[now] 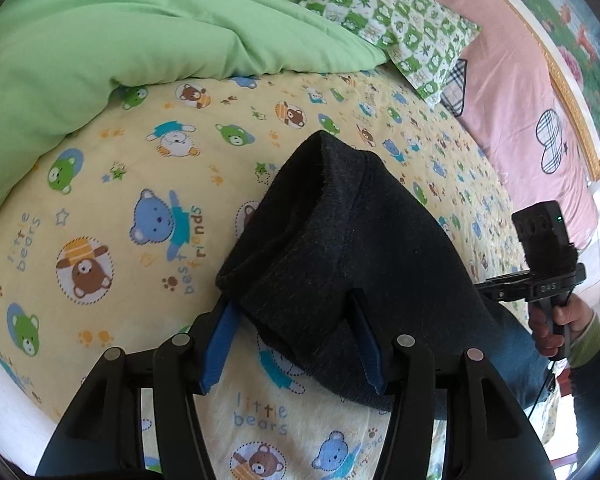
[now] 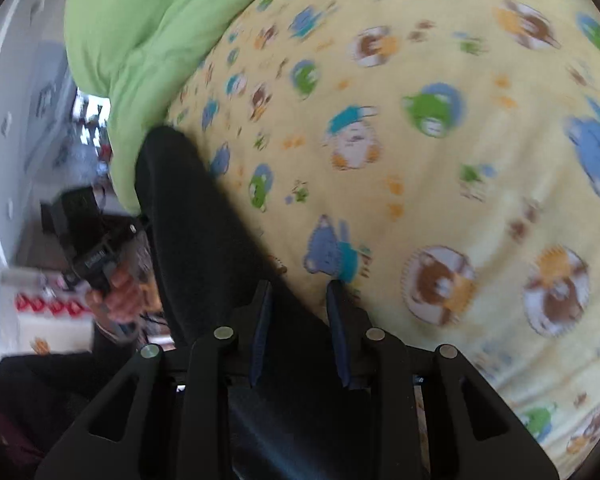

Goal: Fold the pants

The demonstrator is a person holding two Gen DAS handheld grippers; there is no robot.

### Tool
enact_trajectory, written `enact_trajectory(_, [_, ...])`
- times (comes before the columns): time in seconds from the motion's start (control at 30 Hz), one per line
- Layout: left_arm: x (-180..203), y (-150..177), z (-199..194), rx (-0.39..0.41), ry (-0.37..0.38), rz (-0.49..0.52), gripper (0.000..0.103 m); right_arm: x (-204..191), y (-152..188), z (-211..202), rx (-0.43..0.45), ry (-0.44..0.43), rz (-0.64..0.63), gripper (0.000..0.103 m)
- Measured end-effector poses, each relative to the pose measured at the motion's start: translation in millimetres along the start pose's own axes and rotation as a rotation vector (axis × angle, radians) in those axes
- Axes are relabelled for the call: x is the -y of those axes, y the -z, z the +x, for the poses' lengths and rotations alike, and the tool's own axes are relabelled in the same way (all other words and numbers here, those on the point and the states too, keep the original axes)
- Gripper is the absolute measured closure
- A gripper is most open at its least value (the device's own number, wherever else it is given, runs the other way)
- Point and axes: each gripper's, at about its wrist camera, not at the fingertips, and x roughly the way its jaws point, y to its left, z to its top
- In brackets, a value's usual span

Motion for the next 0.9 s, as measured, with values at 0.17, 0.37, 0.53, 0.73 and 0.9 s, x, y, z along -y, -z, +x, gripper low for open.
enact_trajectory(0.17, [-0.6,-3.4,2.0,-0.012,0.010,-0.003,0.048,-7.1,8.8,-0.1,-0.025,-0.020,-0.020,0.072])
enact_trajectory(0.37, [3.3,-1.9,3.4,-0.006,-0.006,0.008,0.048,4.2,13.6,-7.6,-0.058,-0.043,-0.046,0.070])
enact_trajectory(0.53, [18.5,1.2,9.5,0.020,-0.043,0.083,0.066,-7.6,23.6,-0.1,-0.028,0.023,-0.120,0.080])
enact_trajectory(0.73, [31.5,4.9,-15.1,0.080,-0.020,0.123,0.081,-46.7,50.0,-16.3,0.186,0.305,-0.187,0.091])
enact_trajectory(0.9, [48.1,6.3,-59.3,0.167,0.026,0.186,0.082,-99.5,64.1,-49.7,0.439,0.645,-0.334,0.092])
